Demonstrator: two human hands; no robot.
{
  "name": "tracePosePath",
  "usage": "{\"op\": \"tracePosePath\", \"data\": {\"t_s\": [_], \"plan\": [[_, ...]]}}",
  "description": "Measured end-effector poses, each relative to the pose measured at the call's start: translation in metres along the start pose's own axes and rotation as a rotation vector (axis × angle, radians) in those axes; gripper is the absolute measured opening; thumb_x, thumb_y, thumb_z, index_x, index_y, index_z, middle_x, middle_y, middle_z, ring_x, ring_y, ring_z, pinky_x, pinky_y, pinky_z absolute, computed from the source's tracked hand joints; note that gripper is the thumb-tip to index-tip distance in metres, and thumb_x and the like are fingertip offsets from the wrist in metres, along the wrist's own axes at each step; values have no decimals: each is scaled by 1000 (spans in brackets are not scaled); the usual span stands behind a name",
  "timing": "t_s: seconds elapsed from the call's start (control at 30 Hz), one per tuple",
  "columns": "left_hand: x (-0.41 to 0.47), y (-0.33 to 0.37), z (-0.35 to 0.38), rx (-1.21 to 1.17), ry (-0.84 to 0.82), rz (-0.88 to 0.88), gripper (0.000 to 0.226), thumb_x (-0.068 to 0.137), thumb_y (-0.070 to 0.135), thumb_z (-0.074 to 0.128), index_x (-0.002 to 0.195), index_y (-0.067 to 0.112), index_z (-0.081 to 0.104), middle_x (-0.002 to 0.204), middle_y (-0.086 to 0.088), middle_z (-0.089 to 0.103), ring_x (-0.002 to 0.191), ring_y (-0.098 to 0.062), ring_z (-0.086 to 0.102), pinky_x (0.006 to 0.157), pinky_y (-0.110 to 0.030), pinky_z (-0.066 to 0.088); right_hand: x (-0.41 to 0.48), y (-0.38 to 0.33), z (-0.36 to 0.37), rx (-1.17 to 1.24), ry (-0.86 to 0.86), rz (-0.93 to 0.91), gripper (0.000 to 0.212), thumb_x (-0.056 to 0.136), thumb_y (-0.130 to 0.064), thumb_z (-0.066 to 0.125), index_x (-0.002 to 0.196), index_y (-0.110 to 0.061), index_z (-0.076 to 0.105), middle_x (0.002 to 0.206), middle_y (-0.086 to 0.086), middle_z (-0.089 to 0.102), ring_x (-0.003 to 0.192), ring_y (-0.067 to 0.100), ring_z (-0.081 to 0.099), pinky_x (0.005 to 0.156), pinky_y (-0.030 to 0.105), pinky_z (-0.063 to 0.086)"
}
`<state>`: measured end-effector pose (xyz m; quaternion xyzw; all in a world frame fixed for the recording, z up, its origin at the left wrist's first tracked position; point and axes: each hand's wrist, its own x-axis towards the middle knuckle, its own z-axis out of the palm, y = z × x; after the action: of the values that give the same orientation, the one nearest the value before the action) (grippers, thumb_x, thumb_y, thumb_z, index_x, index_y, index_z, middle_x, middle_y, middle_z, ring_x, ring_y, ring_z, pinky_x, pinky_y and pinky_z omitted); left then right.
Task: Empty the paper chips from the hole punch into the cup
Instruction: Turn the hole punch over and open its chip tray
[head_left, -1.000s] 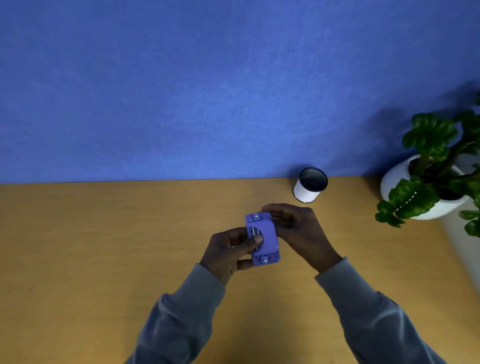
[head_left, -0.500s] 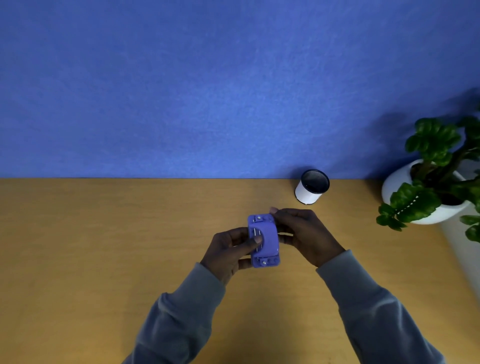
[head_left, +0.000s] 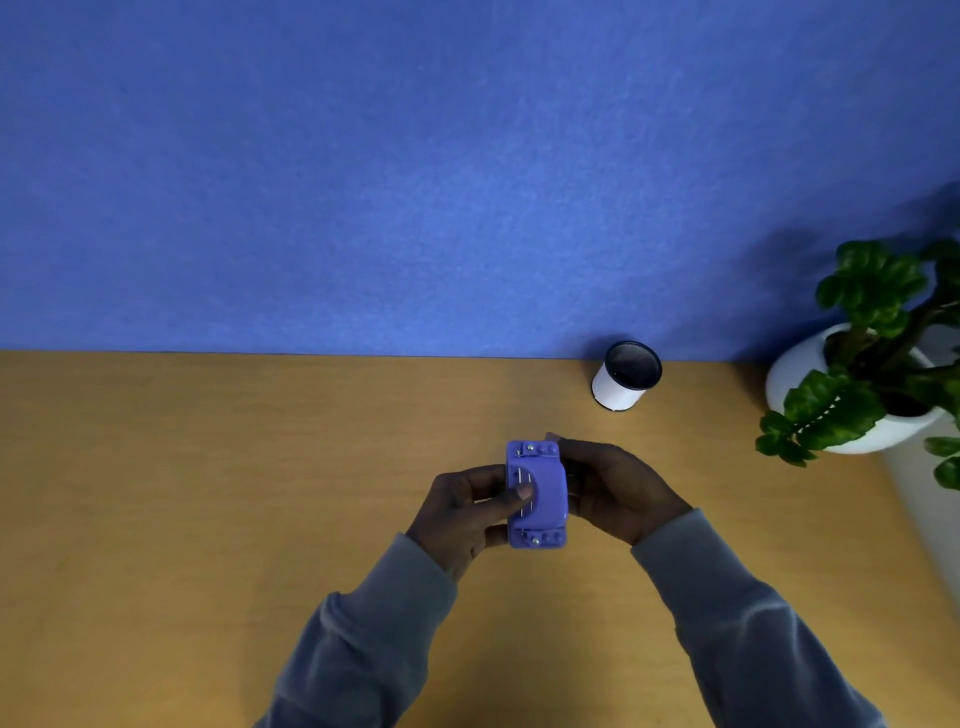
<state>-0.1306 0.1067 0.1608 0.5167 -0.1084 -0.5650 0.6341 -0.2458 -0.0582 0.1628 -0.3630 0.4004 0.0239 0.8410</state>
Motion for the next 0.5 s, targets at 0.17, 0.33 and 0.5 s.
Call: {"op": "tracePosePath", "data": {"t_s": [0.17, 0.33, 0.5], "plan": [[0, 6, 2, 1, -27, -9, 38, 75, 21, 80, 108, 4, 75, 103, -13, 77, 98, -29, 73, 78, -41, 60, 3, -29, 5, -155, -74, -27, 22, 82, -30, 80, 91, -10, 79, 93, 8, 74, 84, 21, 68, 84, 37, 56], [0, 9, 7, 46, -40, -5, 24, 81, 18, 78, 104, 8, 78, 99, -12, 78, 95, -27, 74, 76, -39, 60, 11, -56, 23, -357, -117, 51, 15, 85, -20, 80, 83, -5, 80, 77, 4, 75, 66, 15, 71, 61, 27, 58], [-1, 10, 4, 69, -41, 36, 23, 84, 14, 75, 105, 6, 77, 93, -10, 78, 90, -26, 74, 76, -42, 60, 23, -56, 28, -382, -137, 144, 22, 91, -9, 73, 71, -8, 82, 74, 3, 77, 65, 13, 73, 59, 26, 58]]}}
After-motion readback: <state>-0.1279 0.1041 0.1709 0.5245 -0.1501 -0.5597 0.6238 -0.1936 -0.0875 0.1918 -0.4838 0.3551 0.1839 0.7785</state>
